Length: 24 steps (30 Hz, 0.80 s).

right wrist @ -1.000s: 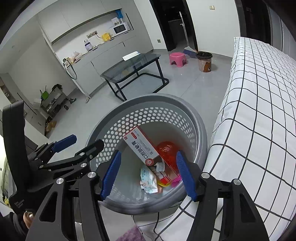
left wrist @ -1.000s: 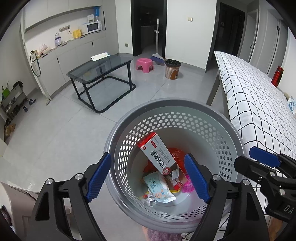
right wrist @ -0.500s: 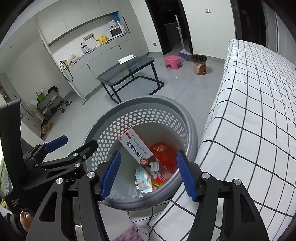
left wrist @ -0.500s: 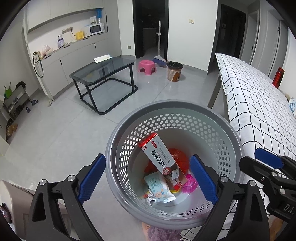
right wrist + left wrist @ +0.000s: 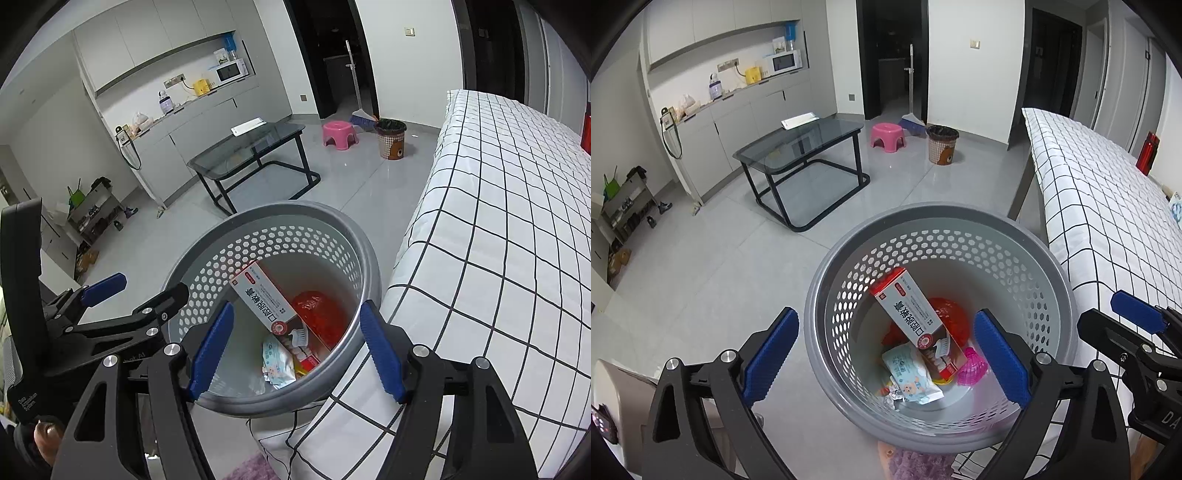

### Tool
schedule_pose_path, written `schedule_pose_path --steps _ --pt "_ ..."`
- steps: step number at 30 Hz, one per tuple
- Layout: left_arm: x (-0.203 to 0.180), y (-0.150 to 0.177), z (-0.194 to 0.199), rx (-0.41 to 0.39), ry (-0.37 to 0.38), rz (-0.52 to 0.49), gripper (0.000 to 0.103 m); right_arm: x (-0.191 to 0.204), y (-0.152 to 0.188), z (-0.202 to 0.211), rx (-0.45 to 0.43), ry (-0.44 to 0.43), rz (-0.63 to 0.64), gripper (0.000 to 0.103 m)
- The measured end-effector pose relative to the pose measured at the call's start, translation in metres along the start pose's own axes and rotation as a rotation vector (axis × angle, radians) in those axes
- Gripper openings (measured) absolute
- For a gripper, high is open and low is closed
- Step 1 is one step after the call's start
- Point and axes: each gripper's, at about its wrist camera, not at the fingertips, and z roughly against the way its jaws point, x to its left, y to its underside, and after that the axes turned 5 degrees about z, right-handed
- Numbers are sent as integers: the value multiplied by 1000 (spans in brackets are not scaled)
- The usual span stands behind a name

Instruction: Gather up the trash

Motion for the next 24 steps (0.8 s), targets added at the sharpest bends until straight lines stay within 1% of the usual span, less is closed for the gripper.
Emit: schedule_pose_path --steps 18,24 --pt "-4 0 5 -5 -6 -4 96 -4 1 2 -4 0 -2 68" --pt "-3 0 5 5 -4 8 96 -4 2 2 -5 2 -1 68"
